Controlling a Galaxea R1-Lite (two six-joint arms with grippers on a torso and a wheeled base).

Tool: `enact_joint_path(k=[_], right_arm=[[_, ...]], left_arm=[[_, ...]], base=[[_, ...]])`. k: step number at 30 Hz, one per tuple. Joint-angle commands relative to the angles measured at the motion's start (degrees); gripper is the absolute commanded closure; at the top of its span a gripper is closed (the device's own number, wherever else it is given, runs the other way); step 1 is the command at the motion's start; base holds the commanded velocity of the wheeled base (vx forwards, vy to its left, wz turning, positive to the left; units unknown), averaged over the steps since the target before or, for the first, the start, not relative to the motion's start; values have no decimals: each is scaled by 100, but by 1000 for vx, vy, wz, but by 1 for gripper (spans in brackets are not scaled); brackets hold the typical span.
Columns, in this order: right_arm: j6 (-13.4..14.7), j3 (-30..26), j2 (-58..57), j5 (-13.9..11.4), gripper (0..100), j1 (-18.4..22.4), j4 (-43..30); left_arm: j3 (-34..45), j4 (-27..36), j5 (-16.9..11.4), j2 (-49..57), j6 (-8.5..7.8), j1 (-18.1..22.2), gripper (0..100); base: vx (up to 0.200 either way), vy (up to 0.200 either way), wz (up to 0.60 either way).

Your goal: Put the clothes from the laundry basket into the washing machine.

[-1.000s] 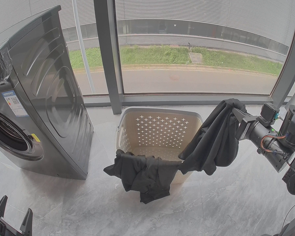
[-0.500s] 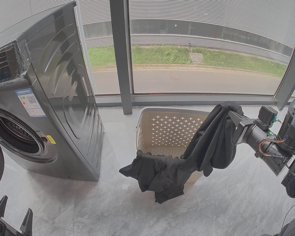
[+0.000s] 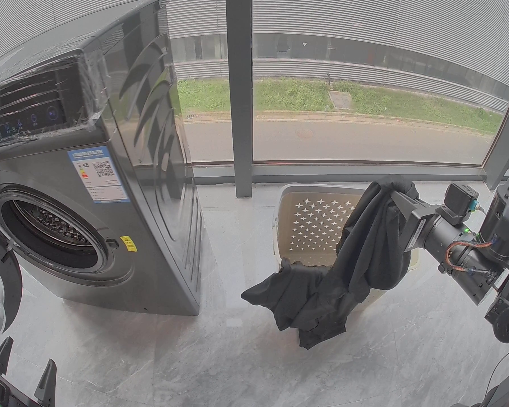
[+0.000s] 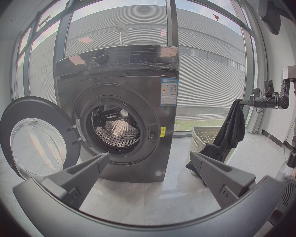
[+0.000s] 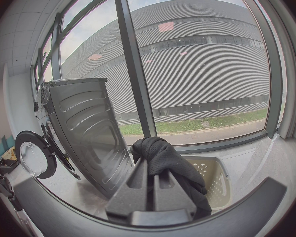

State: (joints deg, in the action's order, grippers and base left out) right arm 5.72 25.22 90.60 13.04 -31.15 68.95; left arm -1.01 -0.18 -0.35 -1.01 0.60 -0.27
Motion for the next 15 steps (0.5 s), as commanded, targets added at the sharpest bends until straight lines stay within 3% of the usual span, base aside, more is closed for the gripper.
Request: enact_joint_path(k=[1,13,15], right_arm=[[0,-9,1,-4,100,-111,13],[0,-26,37,-56,100,-304,242],[0,-26,37,-56,100,-304,242]], left_arm=[[84,1,0,101,2,0,0],[84,1,0,101,-7,0,0],[84,1,0,101,-7,0,0]], base=[[0,200,0],[0,200,0],[0,0,0]])
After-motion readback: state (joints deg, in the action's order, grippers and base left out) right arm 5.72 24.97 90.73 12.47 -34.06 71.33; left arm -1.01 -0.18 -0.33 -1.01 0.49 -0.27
